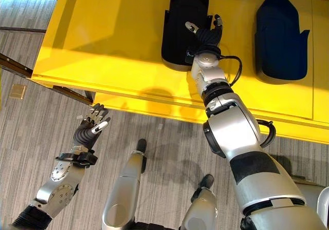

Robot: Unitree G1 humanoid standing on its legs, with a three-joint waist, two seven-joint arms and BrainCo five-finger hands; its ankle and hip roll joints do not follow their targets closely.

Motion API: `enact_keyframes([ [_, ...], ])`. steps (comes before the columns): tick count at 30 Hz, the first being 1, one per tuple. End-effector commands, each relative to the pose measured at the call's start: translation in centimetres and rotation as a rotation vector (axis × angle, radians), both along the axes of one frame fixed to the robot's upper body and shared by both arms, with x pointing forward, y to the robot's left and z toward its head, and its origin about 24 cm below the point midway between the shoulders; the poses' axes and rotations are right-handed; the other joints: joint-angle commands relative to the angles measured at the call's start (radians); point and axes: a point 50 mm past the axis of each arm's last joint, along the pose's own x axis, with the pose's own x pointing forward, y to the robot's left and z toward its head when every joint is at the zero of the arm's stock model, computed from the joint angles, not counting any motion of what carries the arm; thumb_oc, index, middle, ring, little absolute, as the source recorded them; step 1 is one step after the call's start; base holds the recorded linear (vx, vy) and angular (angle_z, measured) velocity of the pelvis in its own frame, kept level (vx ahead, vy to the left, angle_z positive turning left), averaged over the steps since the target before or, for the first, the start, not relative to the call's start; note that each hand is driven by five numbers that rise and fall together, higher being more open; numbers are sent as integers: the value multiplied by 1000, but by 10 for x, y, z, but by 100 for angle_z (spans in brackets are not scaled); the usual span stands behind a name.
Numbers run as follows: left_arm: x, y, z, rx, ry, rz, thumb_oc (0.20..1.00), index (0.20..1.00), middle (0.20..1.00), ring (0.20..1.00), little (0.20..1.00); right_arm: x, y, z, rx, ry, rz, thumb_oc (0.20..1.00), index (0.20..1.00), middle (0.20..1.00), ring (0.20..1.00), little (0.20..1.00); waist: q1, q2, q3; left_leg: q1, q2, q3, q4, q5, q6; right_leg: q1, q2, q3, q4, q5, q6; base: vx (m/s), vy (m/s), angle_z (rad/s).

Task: Move parts from the plastic box to the shelf.

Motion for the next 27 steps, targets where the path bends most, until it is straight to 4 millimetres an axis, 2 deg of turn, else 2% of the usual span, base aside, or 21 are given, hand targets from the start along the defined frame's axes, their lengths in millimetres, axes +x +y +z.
enact_keyframes([
  [1,3,7,26,-25,-129,32,1000,1000,1000,1000,1000,-1,4,8,40,-52,30,1000,1000,1000,1000,1000,37,3,24,32,58,-5,-60,51,-18,-96,9,63,154,32,-21,0,0,0],
  [7,2,7,25,-24,-123,31,1000,1000,1000,1000,1000,-1,-1,9,11,-50,9,1000,1000,1000,1000,1000,35,3,24,27,56,-4,-52,48,-17,-99,9,67,160,31,-21,0,0,0],
  [13,1,9,23,-21,-118,42,1000,1000,1000,1000,1000,-3,-23,6,-65,-44,-59,1000,1000,1000,1000,1000,19,-8,29,41,68,0,-64,51,-20,-100,15,73,161,30,-22,5,-1,-1],
  [16,1,9,23,-21,-121,44,1000,1000,1000,1000,1000,-3,-23,5,-75,-51,-56,1000,1000,1000,1000,1000,15,-10,31,43,71,1,-64,52,-21,-103,16,77,163,29,-23,-10,-2,-4],
  [19,0,13,20,-26,-108,64,1000,1000,1000,1000,1000,-9,-14,11,-70,-154,5,1000,1000,1000,1000,1000,-3,-20,35,54,83,6,-69,55,-26,-108,22,88,167,27,-25,-21,-2,-9],
  [22,-2,17,17,-21,-92,78,1000,1000,1000,1000,1000,-22,6,17,-109,-280,108,1000,1000,1000,1000,1000,-26,-30,40,60,91,11,-65,54,-27,-116,24,101,175,29,-28,-27,-1,-15],
  [24,-3,19,16,-22,-84,84,1000,1000,1000,1000,1000,-28,7,16,-116,-317,129,1000,1000,1000,1000,1000,-34,-32,40,60,95,14,-60,53,-27,-120,24,105,178,28,-29,-20,-3,-21],
  [27,-4,21,16,-12,-83,100,1000,1000,1000,1000,1000,-46,11,16,-238,-409,154,1000,1000,1000,1000,1000,-48,-35,39,69,100,18,-61,52,-30,-120,23,113,182,25,-30,-9,-5,-10],
])
